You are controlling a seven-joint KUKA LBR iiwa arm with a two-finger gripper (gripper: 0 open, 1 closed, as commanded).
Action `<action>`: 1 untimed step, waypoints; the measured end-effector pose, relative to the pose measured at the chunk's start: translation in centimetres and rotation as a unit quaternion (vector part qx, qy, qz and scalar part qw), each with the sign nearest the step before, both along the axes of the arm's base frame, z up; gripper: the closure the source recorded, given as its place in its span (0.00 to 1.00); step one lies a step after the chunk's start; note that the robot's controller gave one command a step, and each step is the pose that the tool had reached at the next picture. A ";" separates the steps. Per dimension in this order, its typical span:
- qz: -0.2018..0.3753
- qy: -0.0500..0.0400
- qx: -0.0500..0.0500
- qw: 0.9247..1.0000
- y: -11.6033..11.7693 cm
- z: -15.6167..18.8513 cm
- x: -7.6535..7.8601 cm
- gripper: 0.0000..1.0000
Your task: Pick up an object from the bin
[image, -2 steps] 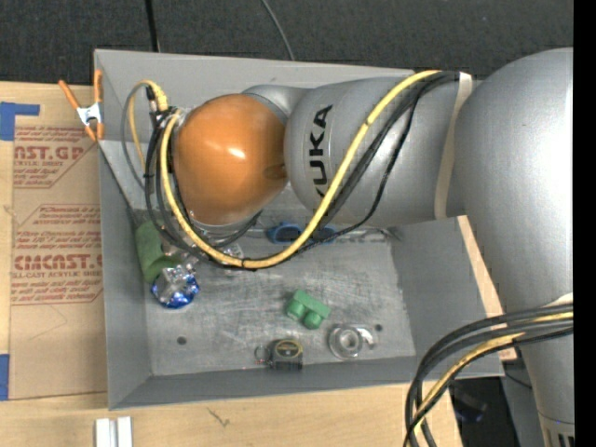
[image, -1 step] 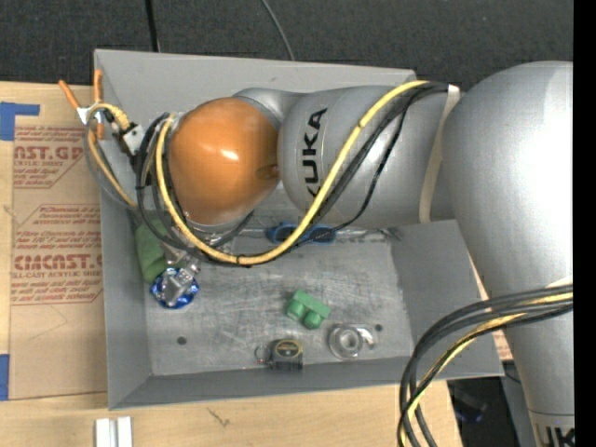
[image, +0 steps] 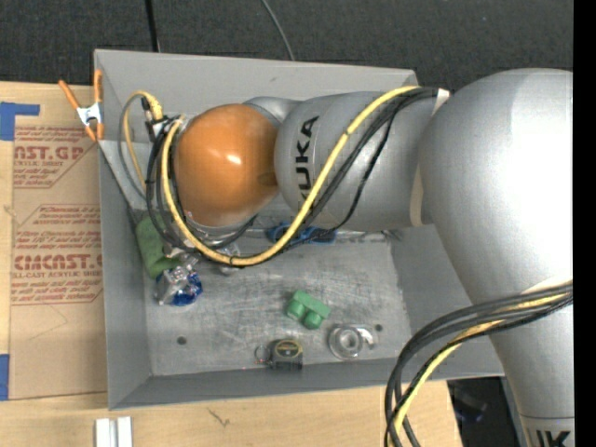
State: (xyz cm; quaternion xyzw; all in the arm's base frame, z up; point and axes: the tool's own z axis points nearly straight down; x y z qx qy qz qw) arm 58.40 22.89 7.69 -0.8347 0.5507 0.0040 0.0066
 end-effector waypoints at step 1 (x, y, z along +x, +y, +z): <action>0.000 -0.003 -0.001 1.000 -0.1 0.1 0.2 1.00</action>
Offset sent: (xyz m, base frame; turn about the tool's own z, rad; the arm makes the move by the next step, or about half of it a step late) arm 0.0000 0.0000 0.0000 0.0000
